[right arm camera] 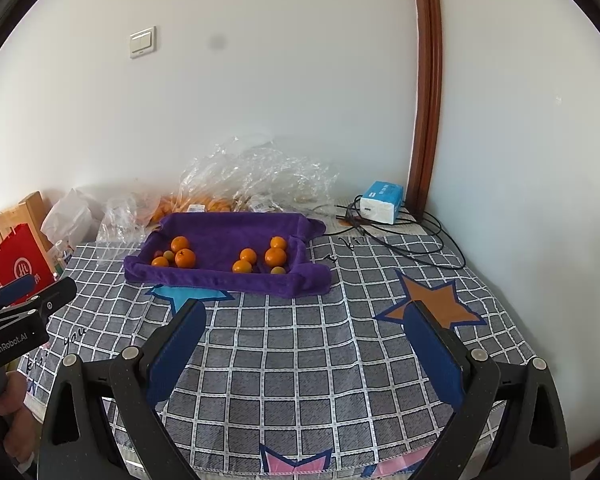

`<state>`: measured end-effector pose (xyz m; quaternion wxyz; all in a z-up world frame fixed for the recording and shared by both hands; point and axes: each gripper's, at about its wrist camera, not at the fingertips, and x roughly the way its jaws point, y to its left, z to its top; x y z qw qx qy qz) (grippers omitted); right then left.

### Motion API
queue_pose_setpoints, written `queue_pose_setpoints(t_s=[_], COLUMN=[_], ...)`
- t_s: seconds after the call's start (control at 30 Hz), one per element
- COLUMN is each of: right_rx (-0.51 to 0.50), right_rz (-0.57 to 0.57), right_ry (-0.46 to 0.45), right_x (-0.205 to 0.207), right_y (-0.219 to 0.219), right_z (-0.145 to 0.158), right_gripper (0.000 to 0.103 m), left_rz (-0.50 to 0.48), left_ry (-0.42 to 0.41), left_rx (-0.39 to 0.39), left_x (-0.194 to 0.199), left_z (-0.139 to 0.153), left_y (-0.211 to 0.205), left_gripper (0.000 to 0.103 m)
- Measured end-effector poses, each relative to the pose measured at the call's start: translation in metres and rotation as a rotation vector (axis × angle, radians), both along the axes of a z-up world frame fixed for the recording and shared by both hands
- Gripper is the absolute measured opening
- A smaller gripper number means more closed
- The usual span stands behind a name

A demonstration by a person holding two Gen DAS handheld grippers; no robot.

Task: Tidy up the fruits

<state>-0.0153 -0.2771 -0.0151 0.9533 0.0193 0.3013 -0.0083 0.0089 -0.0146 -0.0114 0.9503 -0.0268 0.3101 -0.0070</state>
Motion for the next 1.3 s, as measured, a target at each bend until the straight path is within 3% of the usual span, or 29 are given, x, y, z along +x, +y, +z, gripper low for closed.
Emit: queue_pose_setpoints(t_s=[1.3], right_rx=[0.007], right_rz=[-0.001], right_ry=[-0.012], right_x=[-0.0034], right_y=[-0.0009], right_z=[0.0027], right_gripper=[0.098], left_rz=[-0.002], left_ry=[-0.025], left_rx=[-0.001], left_x=[-0.0030], left_z=[0.0088], left_y=[-0.0018], left_gripper=[0.093])
